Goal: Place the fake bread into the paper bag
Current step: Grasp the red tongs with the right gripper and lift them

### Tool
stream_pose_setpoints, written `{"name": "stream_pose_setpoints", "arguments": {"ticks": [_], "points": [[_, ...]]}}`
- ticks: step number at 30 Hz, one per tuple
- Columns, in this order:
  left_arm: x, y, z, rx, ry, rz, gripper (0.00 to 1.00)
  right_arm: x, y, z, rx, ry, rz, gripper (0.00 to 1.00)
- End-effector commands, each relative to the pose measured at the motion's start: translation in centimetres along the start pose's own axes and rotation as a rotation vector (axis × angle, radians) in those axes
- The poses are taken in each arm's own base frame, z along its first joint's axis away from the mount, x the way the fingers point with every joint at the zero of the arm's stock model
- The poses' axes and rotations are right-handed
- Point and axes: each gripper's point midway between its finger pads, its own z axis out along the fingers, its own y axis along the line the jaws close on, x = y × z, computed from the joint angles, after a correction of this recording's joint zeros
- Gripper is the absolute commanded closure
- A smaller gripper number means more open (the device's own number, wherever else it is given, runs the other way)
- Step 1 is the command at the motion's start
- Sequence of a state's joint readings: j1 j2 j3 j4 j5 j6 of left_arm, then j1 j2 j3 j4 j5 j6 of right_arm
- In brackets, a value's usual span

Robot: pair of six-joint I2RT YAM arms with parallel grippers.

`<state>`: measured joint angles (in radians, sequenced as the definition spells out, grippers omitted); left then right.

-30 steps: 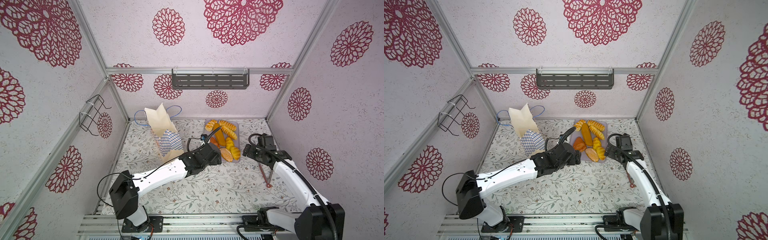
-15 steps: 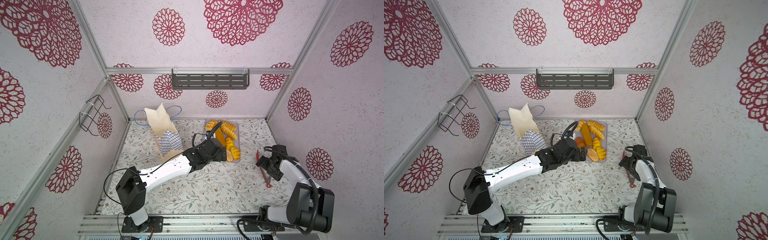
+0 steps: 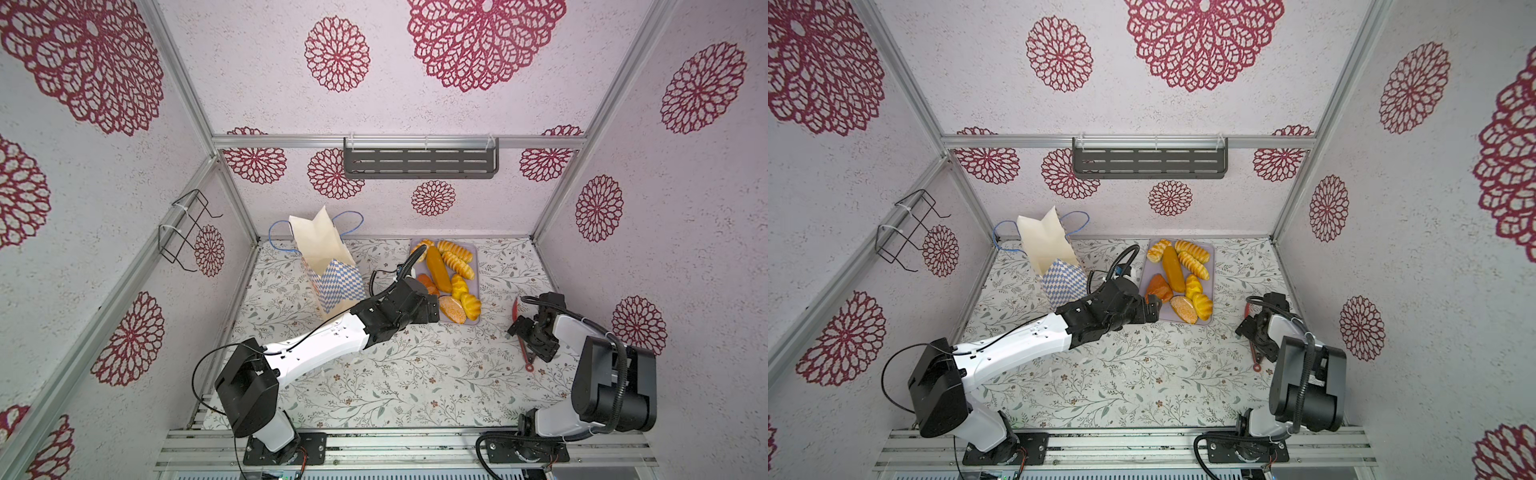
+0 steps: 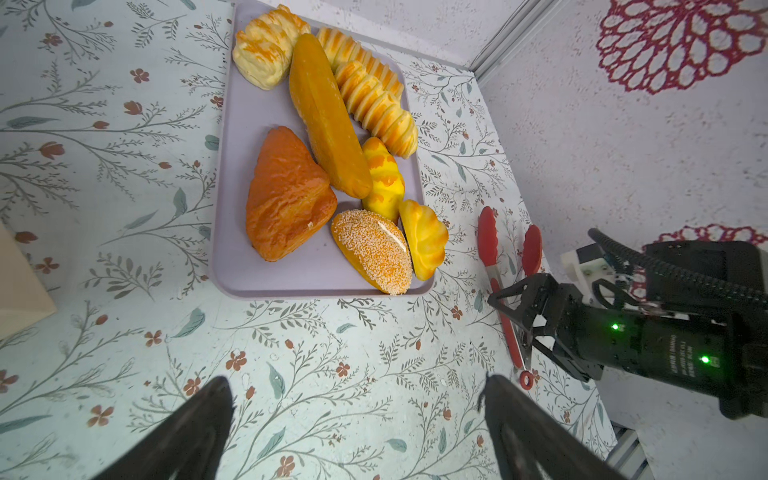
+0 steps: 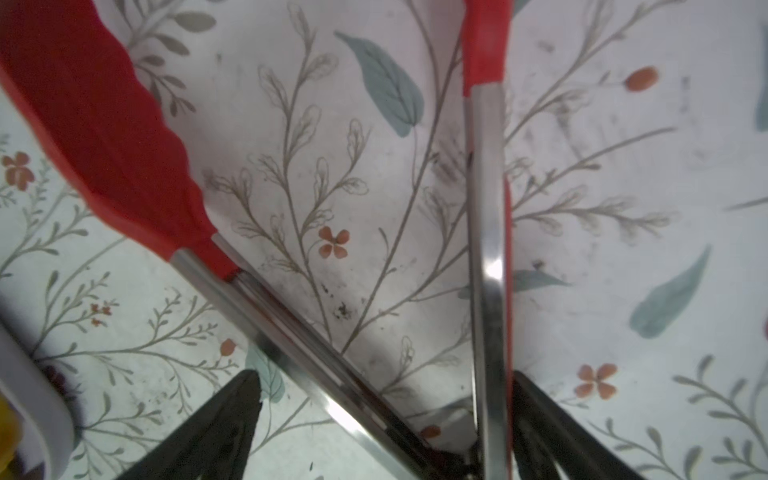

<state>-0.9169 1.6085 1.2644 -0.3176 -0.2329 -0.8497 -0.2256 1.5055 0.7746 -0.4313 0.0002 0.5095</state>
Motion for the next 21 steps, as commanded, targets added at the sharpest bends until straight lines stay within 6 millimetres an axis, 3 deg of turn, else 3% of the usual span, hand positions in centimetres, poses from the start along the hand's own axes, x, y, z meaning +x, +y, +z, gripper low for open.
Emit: {"name": "stream_pose_setpoints", "arguments": {"ticks": [1, 7, 15, 21], "points": [[-1.0, -0.1, -0.5, 0.017, -0.031, -0.040, 0.03, -0.3, 2.4, -0.8, -0.089, -0.002, 0.003, 0.10], [-1.0, -0.2, -0.2, 0.021, -0.031, -0.053, 0.03, -1.1, 4.1, -2.0, -0.122, -0.019, -0.044, 0.15], [-1.1, 0.1, -0.5, 0.017, -0.042, -0.058, 0.03, -1.3, 2.1, -0.7, 0.022, 0.006, -0.123, 0.15], [-1.0, 0.7, -0.9, 0.012, -0.056, -0.069, 0.03, -0.8, 2.5, 0.3, 0.029, 0.008, -0.142, 0.24]]}}
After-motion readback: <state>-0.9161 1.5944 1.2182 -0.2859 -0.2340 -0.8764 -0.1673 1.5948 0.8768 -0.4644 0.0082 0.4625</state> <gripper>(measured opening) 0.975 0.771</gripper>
